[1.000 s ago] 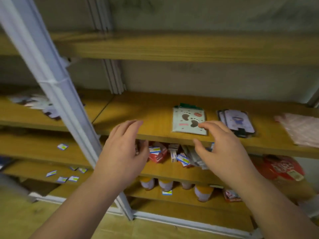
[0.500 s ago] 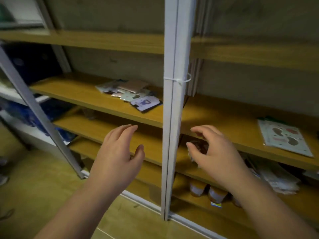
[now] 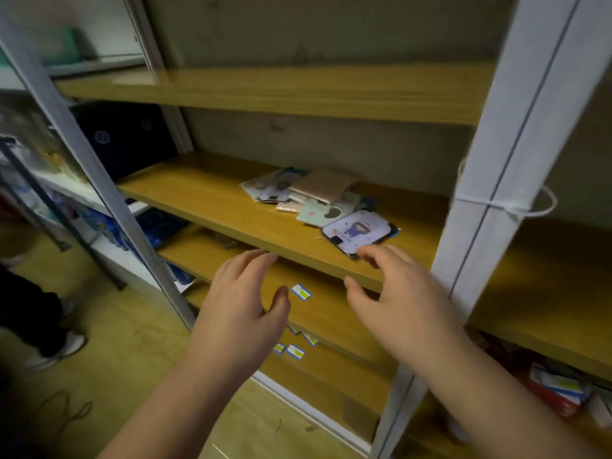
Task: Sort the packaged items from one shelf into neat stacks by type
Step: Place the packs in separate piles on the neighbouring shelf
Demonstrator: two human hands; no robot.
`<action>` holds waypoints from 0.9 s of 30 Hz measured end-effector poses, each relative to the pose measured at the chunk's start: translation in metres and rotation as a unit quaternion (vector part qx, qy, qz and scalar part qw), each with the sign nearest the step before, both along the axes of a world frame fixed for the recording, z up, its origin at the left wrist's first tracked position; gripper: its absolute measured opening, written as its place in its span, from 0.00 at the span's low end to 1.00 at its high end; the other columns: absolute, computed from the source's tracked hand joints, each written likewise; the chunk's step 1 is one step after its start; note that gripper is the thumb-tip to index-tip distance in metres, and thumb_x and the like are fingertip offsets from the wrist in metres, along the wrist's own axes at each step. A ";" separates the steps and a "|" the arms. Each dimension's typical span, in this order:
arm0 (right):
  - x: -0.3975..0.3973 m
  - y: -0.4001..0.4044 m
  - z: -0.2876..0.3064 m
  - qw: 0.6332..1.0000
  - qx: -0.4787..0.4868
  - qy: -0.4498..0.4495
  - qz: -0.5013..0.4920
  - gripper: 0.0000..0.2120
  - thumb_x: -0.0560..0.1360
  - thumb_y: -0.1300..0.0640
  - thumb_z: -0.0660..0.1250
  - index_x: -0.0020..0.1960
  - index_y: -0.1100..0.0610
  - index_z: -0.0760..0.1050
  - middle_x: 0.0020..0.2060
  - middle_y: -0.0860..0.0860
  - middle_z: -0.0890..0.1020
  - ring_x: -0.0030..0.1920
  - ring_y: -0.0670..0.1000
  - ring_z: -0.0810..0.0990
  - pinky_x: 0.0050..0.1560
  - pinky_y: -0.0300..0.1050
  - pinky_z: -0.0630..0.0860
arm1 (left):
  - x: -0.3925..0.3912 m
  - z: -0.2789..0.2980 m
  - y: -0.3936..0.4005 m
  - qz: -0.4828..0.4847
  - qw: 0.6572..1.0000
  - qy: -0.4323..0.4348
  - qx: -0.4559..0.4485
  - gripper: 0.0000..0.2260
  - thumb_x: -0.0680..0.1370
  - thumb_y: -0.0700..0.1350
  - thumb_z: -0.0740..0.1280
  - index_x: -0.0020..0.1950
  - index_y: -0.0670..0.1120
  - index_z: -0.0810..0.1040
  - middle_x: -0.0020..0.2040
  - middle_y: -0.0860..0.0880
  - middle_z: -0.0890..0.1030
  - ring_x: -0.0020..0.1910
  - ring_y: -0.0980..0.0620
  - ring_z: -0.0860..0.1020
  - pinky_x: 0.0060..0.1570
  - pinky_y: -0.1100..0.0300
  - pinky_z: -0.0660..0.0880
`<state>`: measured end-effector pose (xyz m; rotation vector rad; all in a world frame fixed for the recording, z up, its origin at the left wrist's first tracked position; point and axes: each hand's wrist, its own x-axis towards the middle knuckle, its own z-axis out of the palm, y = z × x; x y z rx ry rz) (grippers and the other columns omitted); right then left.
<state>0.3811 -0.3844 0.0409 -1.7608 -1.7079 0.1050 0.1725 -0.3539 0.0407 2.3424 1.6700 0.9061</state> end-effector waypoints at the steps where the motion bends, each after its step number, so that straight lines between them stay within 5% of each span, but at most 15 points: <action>1: -0.004 0.014 0.001 1.000 -0.007 0.002 0.000 0.23 0.75 0.42 0.66 0.68 0.45 0.71 0.63 0.41 0.76 0.61 0.44 0.74 0.54 0.42 0.73 | -0.005 0.004 0.012 0.004 1.000 0.003 0.001 0.24 0.76 0.55 0.63 0.72 0.50 0.72 0.69 0.55 0.73 0.70 0.57 0.65 0.66 0.61 0.62; 10: -0.025 0.093 0.000 0.999 -0.037 0.026 0.000 0.23 0.75 0.44 0.68 0.68 0.48 0.72 0.61 0.44 0.76 0.61 0.44 0.73 0.55 0.42 0.77 | -0.031 -0.004 0.104 -0.021 0.999 -0.028 -0.039 0.24 0.77 0.57 0.61 0.73 0.56 0.70 0.69 0.60 0.71 0.68 0.58 0.68 0.63 0.54 0.72; 13: -0.027 0.109 -0.006 0.999 -0.040 0.020 -0.025 0.22 0.75 0.46 0.68 0.68 0.49 0.73 0.61 0.44 0.76 0.61 0.44 0.73 0.55 0.41 0.78 | -0.040 -0.012 0.148 -0.047 0.996 -0.066 -0.037 0.20 0.78 0.55 0.62 0.70 0.57 0.73 0.63 0.65 0.72 0.56 0.63 0.74 0.52 0.57 0.74; 16: -0.031 0.122 -0.009 0.996 -0.045 0.016 -0.070 0.22 0.76 0.47 0.68 0.68 0.49 0.72 0.58 0.41 0.74 0.58 0.39 0.69 0.52 0.28 0.68 | -0.049 -0.019 0.196 -0.067 0.993 -0.082 -0.054 0.19 0.78 0.56 0.62 0.69 0.58 0.73 0.61 0.62 0.74 0.50 0.70 0.74 0.45 0.58 0.72; 20: -0.045 0.136 -0.011 0.990 -0.048 0.010 -0.131 0.21 0.75 0.46 0.68 0.67 0.46 0.72 0.55 0.35 0.69 0.56 0.36 0.67 0.45 0.23 0.62 | -0.044 -0.022 0.258 -0.098 0.992 -0.013 -0.074 0.22 0.78 0.53 0.67 0.71 0.51 0.73 0.65 0.49 0.79 0.62 0.45 0.75 0.53 0.52 0.73; 27: -0.071 0.152 -0.015 0.980 -0.037 -0.009 -0.194 0.21 0.74 0.46 0.67 0.66 0.46 0.73 0.55 0.35 0.70 0.55 0.33 0.65 0.51 0.29 0.66 | 0.000 -0.030 0.358 -0.032 0.979 0.176 -0.098 0.34 0.75 0.72 0.54 0.69 0.48 0.72 0.66 0.37 0.76 0.64 0.36 0.72 0.60 0.47 0.70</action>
